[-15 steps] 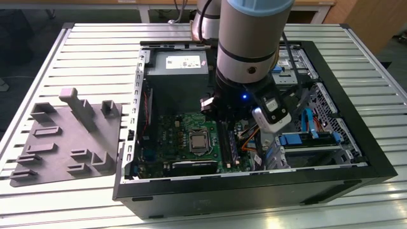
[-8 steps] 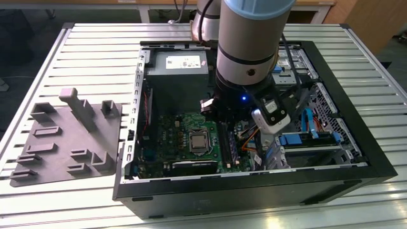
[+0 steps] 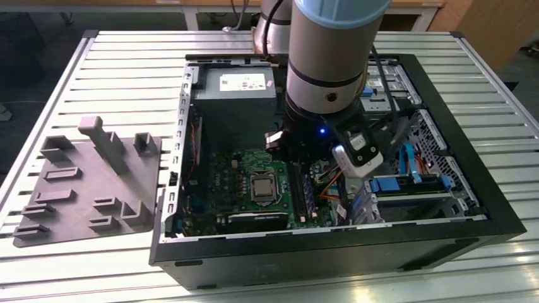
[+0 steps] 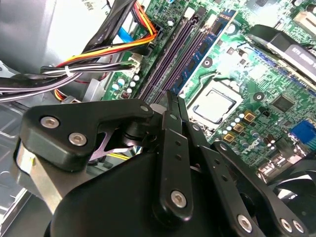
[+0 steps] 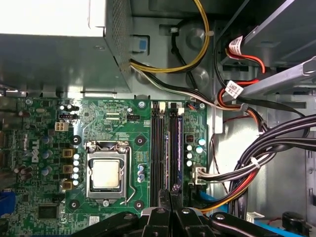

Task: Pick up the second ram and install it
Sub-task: 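Insert the second ram into the second slot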

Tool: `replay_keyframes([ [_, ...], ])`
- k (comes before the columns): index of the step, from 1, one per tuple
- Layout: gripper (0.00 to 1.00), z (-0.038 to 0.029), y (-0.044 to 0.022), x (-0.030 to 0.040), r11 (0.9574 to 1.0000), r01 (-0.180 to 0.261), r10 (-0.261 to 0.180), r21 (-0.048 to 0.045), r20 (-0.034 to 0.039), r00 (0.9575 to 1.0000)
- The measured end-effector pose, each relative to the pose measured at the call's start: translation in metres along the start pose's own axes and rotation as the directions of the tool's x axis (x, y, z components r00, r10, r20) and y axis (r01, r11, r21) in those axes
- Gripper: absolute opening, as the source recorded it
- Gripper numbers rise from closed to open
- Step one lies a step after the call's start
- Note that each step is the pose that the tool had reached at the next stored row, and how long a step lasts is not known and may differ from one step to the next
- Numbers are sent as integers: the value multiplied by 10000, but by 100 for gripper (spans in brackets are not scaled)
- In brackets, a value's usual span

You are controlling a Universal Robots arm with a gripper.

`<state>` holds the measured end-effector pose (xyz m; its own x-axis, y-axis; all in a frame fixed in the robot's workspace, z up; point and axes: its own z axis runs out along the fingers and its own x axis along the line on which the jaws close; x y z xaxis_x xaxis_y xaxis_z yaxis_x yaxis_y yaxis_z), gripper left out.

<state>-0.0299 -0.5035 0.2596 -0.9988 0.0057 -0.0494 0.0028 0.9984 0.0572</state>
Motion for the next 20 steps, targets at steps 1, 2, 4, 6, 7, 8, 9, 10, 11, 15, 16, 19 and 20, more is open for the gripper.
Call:
replay_keyframes([
  [1, 12, 3, 3, 0, 10000, -2, 2, 0, 0, 10000],
  [2, 12, 5, 7, 0, 10000, -5, 5, 1, 0, 10000],
  [4, 12, 11, 13, 0, 10000, -8, 8, -1, 1, 10000],
  [6, 12, 16, 17, 1, 10000, -10, 10, -1, 1, 10000],
  [7, 12, 18, 19, 1, 10000, -11, 11, 0, 1, 10000],
  [8, 12, 20, 21, 1, 10000, -12, 12, 0, 1, 10000],
  [9, 12, 23, 22, 1, 10000, -13, 13, 1, 1, 10000],
  [10, 12, 27, 24, 1, 10000, -15, 15, 2, 0, 10000],
  [11, 12, 31, 26, 1, 10000, -16, 16, 2, 0, 10000],
  [15, 12, 45, 31, 2, 10000, -20, 20, 2, 1, 10000],
  [16, 12, 48, 32, 2, 10000, -22, 22, 1, 1, 10000],
  [19, 12, 57, 33, 3, 10000, -25, 25, 1, 1, 10000],
  [20, 12, 60, 33, 3, 10000, -26, 26, 2, 1, 10000],
])
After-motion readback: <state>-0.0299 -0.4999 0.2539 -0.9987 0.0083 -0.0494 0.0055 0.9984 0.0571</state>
